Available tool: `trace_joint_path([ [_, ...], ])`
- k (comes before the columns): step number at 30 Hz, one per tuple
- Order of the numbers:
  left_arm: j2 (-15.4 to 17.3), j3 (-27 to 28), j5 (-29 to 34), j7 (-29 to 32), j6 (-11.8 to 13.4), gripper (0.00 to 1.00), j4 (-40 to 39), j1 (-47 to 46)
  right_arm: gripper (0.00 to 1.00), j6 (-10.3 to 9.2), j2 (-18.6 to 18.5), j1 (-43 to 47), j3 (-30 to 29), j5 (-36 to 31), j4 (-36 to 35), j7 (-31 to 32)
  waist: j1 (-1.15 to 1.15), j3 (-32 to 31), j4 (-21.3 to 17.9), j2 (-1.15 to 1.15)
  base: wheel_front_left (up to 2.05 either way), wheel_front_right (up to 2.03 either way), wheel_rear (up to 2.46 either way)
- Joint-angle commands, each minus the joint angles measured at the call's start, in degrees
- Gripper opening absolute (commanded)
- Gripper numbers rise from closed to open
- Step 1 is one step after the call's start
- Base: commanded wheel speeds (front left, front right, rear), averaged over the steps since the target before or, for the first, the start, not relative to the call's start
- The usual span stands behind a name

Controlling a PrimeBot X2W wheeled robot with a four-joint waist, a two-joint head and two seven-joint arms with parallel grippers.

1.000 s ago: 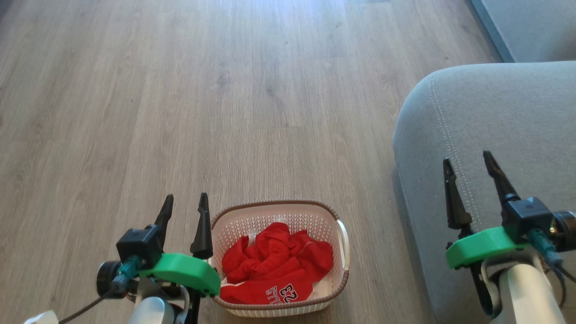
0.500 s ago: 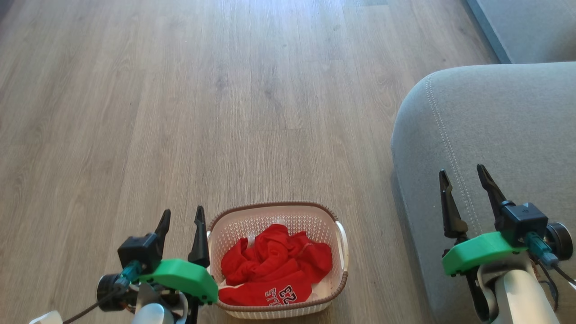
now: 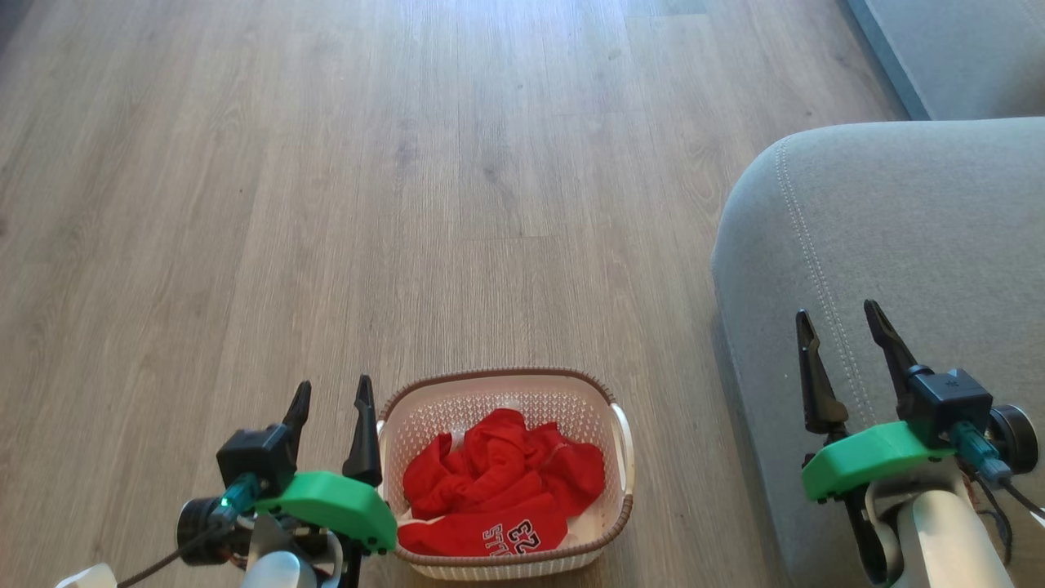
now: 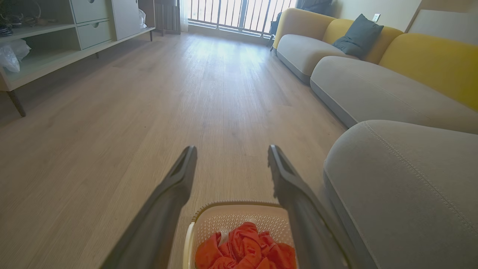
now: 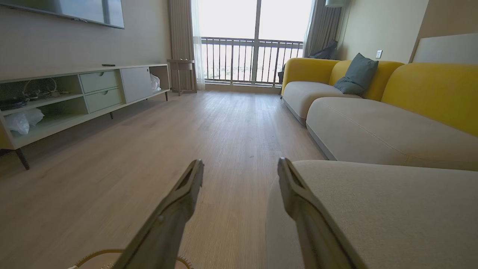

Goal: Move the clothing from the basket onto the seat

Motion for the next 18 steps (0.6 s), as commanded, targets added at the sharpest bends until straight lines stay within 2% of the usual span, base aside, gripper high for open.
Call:
trace_joint_path([
  [1,0.1,1.7,0.3,-0.7,0.0,1.0,-1.9,-1.9,1.0,0.0,0.1,-2.7,1.4,0.0,-1.6,-0.5,0.0,0.0,0.0,0.0,0.0,0.0,0.0],
  [18,0.1,2.0,0.2,-0.7,0.1,1.0,-2.2,-2.1,1.0,0.0,0.0,-3.1,1.2,-0.1,-2.3,-0.5,0.0,1.6,-0.6,0.0,0.0,0.0,0.0],
])
